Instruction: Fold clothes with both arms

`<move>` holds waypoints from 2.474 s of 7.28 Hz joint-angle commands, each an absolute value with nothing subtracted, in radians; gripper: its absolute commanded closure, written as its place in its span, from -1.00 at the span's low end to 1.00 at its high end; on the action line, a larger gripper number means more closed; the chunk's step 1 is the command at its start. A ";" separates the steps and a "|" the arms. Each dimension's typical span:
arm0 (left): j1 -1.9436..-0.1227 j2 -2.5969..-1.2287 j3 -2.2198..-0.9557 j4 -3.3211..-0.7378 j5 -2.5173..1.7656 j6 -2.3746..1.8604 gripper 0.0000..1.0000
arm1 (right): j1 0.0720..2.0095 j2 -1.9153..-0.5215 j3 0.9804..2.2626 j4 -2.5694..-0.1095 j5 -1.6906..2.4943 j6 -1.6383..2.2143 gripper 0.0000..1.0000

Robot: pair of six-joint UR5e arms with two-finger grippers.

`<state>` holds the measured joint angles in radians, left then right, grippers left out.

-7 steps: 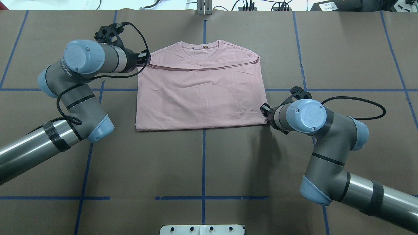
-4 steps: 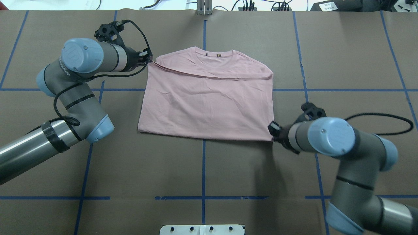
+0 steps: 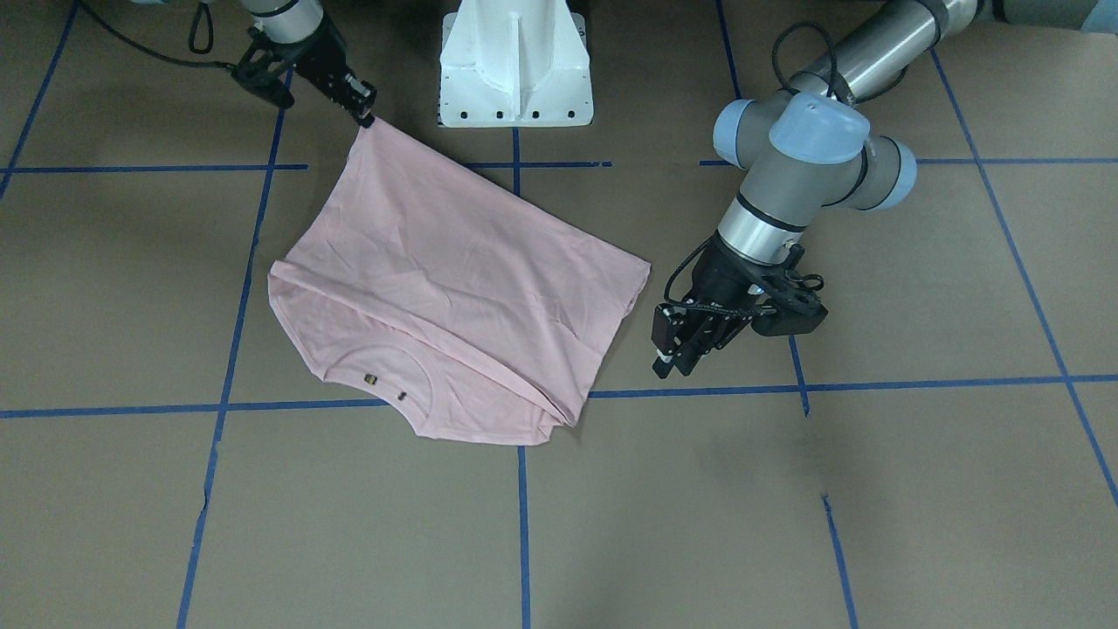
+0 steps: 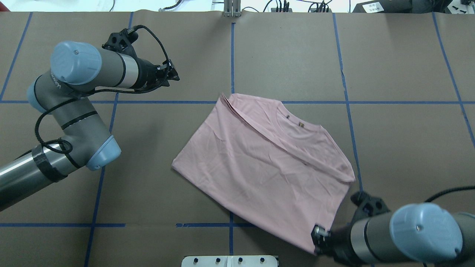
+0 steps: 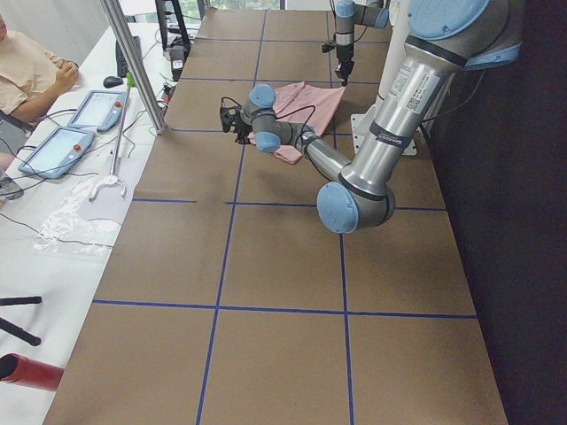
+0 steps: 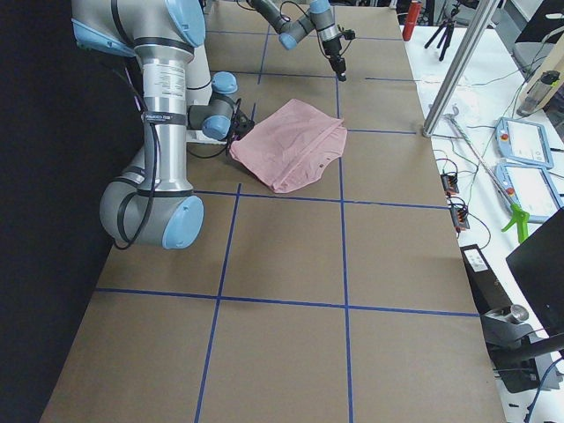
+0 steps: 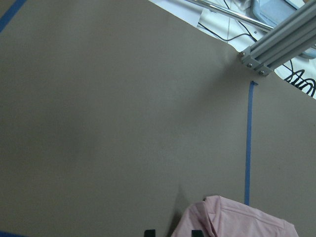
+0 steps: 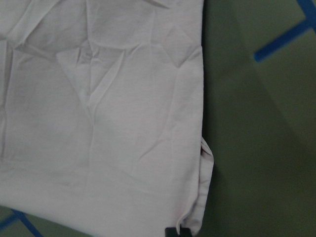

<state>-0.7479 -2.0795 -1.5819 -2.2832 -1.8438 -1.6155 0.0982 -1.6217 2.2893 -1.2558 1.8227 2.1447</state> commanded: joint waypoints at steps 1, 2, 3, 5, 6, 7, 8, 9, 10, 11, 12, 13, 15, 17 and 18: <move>-0.717 -2.027 -1.676 -2.284 -1.856 -1.692 0.17 | -0.012 -1.661 2.306 -1.256 1.824 2.164 -0.99; -0.691 -2.019 -1.712 -2.272 -1.858 -1.703 0.16 | 0.021 -1.654 2.310 -1.255 1.824 2.164 -1.00; -0.636 -1.973 -1.783 -2.191 -1.850 -1.739 -0.99 | 0.081 -1.640 2.330 -1.253 1.824 2.163 -1.00; -0.502 -1.965 -1.853 -1.991 -1.795 -1.816 -0.91 | 0.245 -1.597 2.355 -1.253 1.836 2.158 -1.00; -0.436 -1.964 -1.862 -1.903 -1.725 -1.803 -0.61 | 0.317 -1.589 2.349 -1.250 1.835 2.149 -1.00; -0.422 -1.960 -1.870 -1.893 -1.723 -1.805 -0.43 | 0.381 -1.572 2.338 -1.252 1.832 2.146 -1.00; -0.404 -1.932 -1.864 -1.893 -1.721 -1.812 -0.31 | 0.441 -1.565 2.335 -1.253 1.832 2.146 -1.00; -0.379 -1.921 -1.850 -1.896 -1.720 -1.807 -0.26 | 0.451 -1.562 2.315 -1.253 1.829 2.145 -1.00; -0.371 -1.921 -1.839 -1.898 -1.718 -1.807 -0.26 | 0.453 -1.537 2.274 -1.252 1.829 2.137 -1.00; -0.370 -1.933 -1.838 -1.894 -1.721 -1.809 -0.26 | 0.449 -1.502 2.252 -1.252 1.836 2.135 -1.00; -0.361 -1.936 -1.836 -1.893 -1.721 -1.809 -0.25 | 0.449 -1.499 2.244 -1.253 1.836 2.135 -1.00; -0.357 -1.947 -1.833 -1.885 -1.723 -1.807 -0.22 | 0.456 -1.500 2.244 -1.253 1.836 2.135 -1.00; -0.357 -1.947 -1.813 -1.884 -1.721 -1.804 -0.18 | 0.457 -1.500 2.244 -1.255 1.836 2.135 -1.00; -0.357 -1.947 -1.812 -1.882 -1.720 -1.804 -0.14 | 0.457 -1.503 2.243 -1.255 1.836 2.135 -1.00; -0.357 -1.948 -1.804 -1.882 -1.720 -1.802 -0.10 | 0.457 -1.503 2.238 -1.255 1.836 2.135 -1.00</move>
